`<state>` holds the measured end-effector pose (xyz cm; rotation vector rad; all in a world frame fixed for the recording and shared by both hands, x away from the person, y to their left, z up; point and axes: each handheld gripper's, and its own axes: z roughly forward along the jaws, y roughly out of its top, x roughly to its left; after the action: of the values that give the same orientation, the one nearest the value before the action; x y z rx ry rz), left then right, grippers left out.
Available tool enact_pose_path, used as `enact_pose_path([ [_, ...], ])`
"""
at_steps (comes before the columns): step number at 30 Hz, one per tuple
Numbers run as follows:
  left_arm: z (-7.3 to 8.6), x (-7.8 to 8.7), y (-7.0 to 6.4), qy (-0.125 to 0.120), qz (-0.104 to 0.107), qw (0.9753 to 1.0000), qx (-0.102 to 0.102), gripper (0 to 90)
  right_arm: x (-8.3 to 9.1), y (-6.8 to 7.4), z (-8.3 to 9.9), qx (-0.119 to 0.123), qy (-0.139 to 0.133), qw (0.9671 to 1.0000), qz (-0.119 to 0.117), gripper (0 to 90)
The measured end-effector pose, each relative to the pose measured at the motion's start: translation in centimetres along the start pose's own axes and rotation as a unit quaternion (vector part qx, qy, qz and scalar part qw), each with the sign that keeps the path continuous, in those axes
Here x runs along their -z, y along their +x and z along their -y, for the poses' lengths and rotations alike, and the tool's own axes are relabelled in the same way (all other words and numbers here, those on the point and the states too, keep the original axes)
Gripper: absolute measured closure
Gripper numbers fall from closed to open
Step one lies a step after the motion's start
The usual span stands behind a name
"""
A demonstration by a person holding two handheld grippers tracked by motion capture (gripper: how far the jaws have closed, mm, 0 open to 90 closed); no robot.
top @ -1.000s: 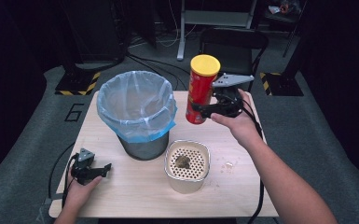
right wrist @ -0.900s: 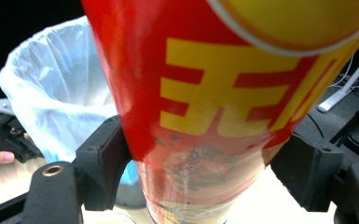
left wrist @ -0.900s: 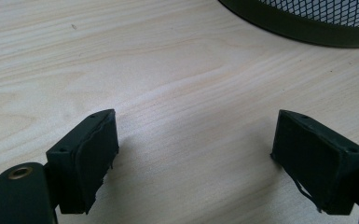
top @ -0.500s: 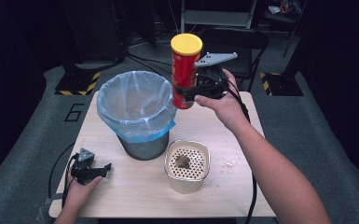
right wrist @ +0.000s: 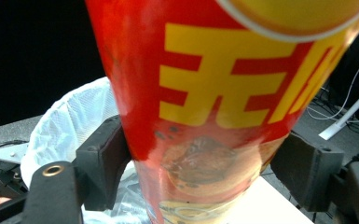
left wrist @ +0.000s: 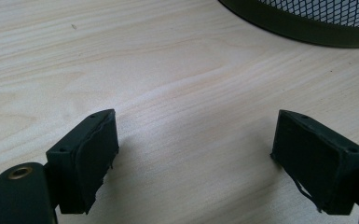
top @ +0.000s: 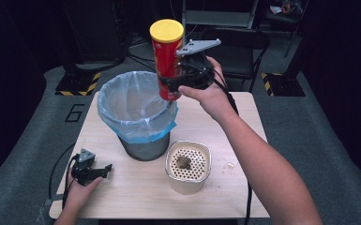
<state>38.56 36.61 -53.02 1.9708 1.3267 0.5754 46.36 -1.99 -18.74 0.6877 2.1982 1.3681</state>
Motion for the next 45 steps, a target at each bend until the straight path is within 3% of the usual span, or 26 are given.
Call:
enact_pose_path([
  [7,0.0,0.0,0.0,0.0,0.0,1.0,0.0,13.8,-1.8,1.3,-0.7,0.003,-0.006,0.9999,-0.015,24.2],
  [17,0.0,0.0,0.0,0.001,0.0,1.0,0.0,13.8,-3.4,2.2,-0.2,-0.001,-0.022,0.9992,-0.033,24.1],
  [27,0.0,0.0,0.0,0.001,0.0,1.0,0.0,13.8,-6.8,3.6,1.2,-0.014,0.002,0.9979,-0.063,24.1],
  [35,0.0,0.0,0.0,0.0,0.0,1.0,0.0,13.8,-8.5,4.2,2.2,-0.022,0.021,0.9971,-0.07,23.8],
  [38,0.0,0.0,0.0,0.0,0.0,1.0,0.0,13.8,-8.6,4.2,2.5,-0.024,0.016,0.9964,-0.079,12.1],
  [45,0.0,-0.1,0.0,-0.006,-0.003,1.0,0.001,13.8,-7.1,3.8,3.4,-0.021,0.002,0.9958,-0.089,10.0],
])
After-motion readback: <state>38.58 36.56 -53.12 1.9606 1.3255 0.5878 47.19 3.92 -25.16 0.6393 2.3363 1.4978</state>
